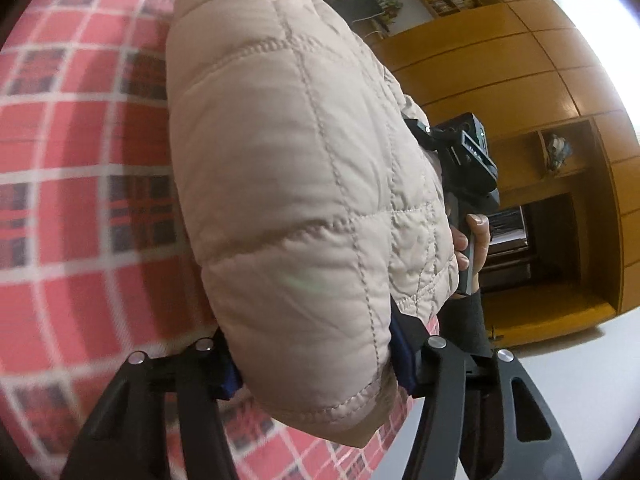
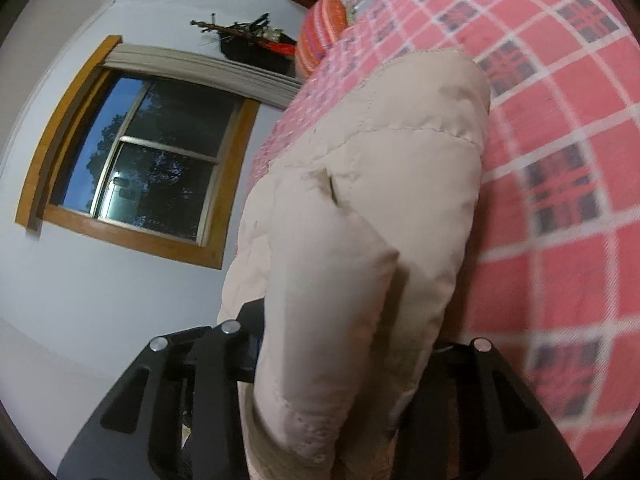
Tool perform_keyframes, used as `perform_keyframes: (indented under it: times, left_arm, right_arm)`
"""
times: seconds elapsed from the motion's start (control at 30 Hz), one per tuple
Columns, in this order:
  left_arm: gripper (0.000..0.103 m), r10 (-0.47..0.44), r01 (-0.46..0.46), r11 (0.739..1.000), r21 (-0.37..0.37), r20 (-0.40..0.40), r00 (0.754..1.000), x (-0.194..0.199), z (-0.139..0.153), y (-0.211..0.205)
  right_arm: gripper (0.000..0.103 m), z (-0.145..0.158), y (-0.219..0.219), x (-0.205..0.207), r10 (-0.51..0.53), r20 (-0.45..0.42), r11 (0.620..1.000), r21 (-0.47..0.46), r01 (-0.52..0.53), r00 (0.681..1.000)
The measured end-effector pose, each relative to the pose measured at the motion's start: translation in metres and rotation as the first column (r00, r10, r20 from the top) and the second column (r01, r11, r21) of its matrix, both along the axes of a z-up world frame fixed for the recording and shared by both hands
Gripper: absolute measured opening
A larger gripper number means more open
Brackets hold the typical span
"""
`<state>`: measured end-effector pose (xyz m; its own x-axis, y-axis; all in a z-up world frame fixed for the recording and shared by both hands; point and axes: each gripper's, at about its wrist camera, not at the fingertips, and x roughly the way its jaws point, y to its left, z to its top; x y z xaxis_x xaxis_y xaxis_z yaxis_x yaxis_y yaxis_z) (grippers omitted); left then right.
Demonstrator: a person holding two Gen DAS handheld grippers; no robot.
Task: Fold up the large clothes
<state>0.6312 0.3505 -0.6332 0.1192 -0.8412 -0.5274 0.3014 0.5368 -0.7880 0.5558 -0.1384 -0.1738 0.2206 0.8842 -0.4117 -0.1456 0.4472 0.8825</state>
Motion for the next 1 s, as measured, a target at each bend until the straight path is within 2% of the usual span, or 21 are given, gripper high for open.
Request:
perform_keyframes:
  times: [0.23,0.3,0.47,0.5,0.57,0.63,0.67,0.73,0.8,0.83,0.87,0.9,0.93,0.97,1.0]
  left_arm:
    - [0.058,0.025,-0.025,1.000,0.009,0.004,1.000,-0.036,0.007,0.040]
    - [0.058,0.039,-0.039,0.999,0.004,-0.003,0.999,-0.041,0.007,0.046]
    - [0.059,0.065,-0.064,0.998,0.014,-0.043,0.997,-0.056,-0.020,0.062]
    - [0.063,0.075,-0.075,0.997,0.002,-0.071,0.995,-0.057,-0.032,0.068]
    - [0.069,0.086,-0.091,0.995,-0.037,-0.105,0.991,-0.057,-0.049,0.073]
    - [0.072,0.099,-0.108,0.992,-0.066,-0.120,0.988,-0.058,-0.054,0.076]
    - [0.072,0.101,-0.108,0.992,-0.060,-0.112,0.989,-0.059,-0.052,0.079]
    - [0.072,0.096,-0.096,0.995,-0.008,-0.058,0.994,-0.066,-0.040,0.095]
    - [0.073,0.145,-0.146,0.986,0.081,0.017,0.989,-0.070,-0.019,0.117]
    - [0.075,0.179,-0.184,0.978,0.102,0.048,0.983,-0.070,-0.008,0.130]
    - [0.075,0.219,-0.225,0.970,0.088,0.074,0.973,-0.066,0.003,0.143]
    - [0.076,0.250,-0.256,0.965,0.055,0.087,0.964,-0.060,0.011,0.152]
    - [0.076,0.268,-0.272,0.962,0.027,0.103,0.958,-0.056,0.019,0.157]
    - [0.076,0.271,-0.275,0.961,0.010,0.126,0.954,-0.049,0.025,0.159]
    - [0.076,0.271,-0.275,0.962,-0.001,0.165,0.948,-0.038,0.033,0.156]
  right_arm:
    - [0.037,0.014,0.062,-0.055,0.073,0.023,0.997,0.005,-0.073,0.997]
    - [0.037,0.010,0.086,-0.072,0.104,0.014,0.995,0.008,-0.104,0.995]
    - [0.037,-0.019,0.133,-0.094,0.161,-0.033,0.987,-0.006,-0.162,0.986]
    - [0.039,-0.031,0.140,-0.095,0.159,-0.051,0.987,-0.022,-0.160,0.986]
    - [0.049,-0.043,0.144,-0.094,0.142,-0.062,0.989,-0.026,-0.144,0.988]
    - [0.062,-0.043,0.140,-0.096,0.114,-0.071,0.992,-0.038,-0.117,0.991]
    - [0.063,-0.037,0.138,-0.098,0.096,-0.062,0.993,-0.066,-0.101,0.993]
    - [0.066,-0.012,0.128,-0.108,0.066,-0.014,0.989,-0.132,-0.068,0.998]
    - [0.066,0.029,0.114,-0.132,0.028,0.112,0.964,-0.265,0.002,0.993]
    - [0.066,0.045,0.113,-0.145,0.025,0.174,0.949,-0.313,0.031,0.985]
    - [0.066,0.065,0.115,-0.163,0.039,0.248,0.930,-0.364,0.055,0.968]
    - [0.059,0.087,0.124,-0.188,0.091,0.324,0.906,-0.419,0.057,0.942]
    - [0.052,0.097,0.134,-0.206,0.133,0.366,0.892,-0.449,0.049,0.921]
    - [0.049,0.109,0.152,-0.233,0.211,0.413,0.868,-0.495,0.024,0.886]
    - [0.041,0.113,0.169,-0.254,0.279,0.433,0.845,-0.535,-0.005,0.857]
